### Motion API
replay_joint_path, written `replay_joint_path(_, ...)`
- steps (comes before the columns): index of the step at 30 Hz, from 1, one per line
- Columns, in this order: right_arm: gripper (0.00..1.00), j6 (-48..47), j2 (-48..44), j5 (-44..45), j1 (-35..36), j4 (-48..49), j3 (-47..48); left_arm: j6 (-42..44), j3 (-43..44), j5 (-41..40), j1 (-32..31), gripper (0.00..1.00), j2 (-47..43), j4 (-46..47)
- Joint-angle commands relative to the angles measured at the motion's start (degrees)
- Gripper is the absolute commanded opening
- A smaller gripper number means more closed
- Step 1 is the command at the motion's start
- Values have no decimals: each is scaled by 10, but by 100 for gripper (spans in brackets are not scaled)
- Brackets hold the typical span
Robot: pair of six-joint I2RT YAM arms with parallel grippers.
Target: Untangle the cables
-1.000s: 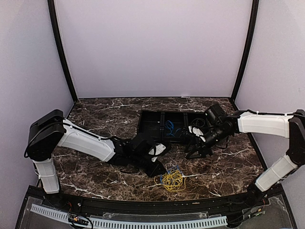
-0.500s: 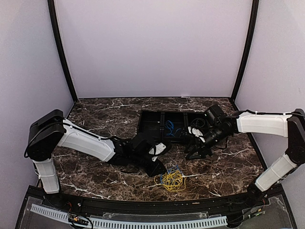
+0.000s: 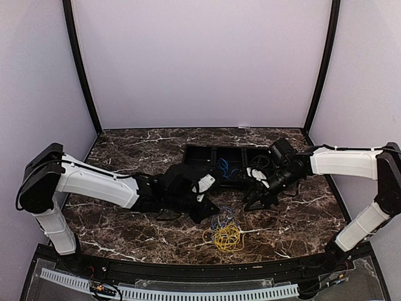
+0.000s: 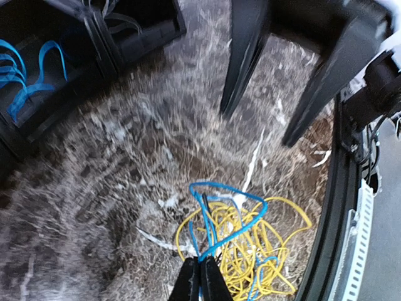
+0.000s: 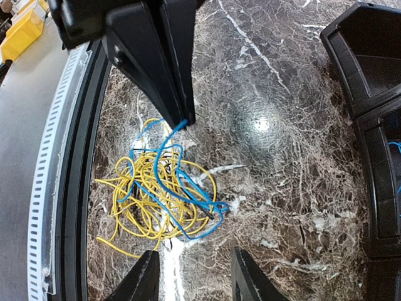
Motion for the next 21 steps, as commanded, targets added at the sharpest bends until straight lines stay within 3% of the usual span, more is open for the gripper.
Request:
replay_joint_path(1,41,-4,1,-8,8,-2,9,-4,-14,-35,-1,1,-98,-6)
replay_joint_path(14,41,37,-20,-30,15,21,26,-29,-2,-78,-4,0,-279,-71)
replay_joint_path(21,60,118,-47,-46,50,90,59,-36,-8,-84,-5,0,-278,-94)
